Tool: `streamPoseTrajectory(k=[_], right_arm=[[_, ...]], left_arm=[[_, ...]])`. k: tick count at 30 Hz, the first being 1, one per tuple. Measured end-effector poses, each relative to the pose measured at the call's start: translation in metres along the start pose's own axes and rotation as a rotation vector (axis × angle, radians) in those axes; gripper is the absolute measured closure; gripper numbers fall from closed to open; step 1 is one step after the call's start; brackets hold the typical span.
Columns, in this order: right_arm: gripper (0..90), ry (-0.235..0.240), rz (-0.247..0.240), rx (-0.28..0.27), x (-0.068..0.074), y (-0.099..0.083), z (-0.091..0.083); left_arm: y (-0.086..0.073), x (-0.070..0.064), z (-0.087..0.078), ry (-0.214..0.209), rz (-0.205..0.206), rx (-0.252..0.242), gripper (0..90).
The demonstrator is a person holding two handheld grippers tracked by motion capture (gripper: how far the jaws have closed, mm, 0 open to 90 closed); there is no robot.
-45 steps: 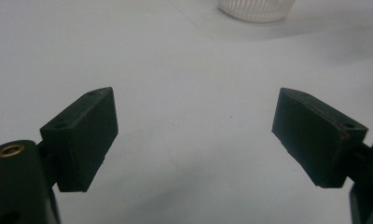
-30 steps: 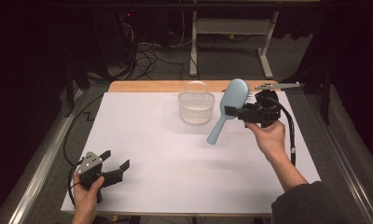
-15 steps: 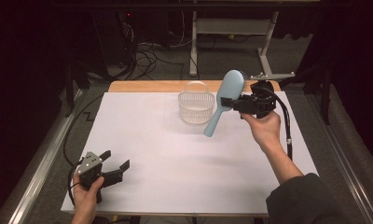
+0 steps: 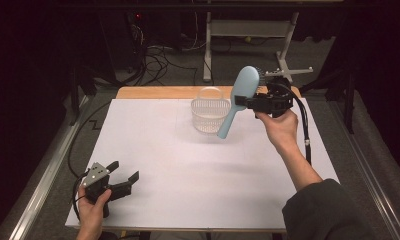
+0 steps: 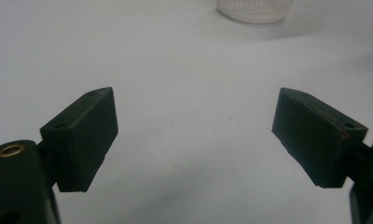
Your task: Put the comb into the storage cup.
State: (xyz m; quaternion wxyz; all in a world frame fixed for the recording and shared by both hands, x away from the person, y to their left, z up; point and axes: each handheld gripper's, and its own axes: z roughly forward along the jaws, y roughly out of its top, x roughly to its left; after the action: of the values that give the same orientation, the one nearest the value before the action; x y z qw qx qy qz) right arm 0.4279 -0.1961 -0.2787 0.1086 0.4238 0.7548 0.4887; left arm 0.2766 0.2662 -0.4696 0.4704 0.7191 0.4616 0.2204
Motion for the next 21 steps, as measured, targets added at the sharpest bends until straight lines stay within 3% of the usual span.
streamPoseTrajectory(k=[21], right_arm=[[56.8,-0.033,0.007,-0.002,-0.002,0.019,0.019]], left_arm=[[0.000,0.000,0.001,-0.014,-0.003,-0.002,15.2]])
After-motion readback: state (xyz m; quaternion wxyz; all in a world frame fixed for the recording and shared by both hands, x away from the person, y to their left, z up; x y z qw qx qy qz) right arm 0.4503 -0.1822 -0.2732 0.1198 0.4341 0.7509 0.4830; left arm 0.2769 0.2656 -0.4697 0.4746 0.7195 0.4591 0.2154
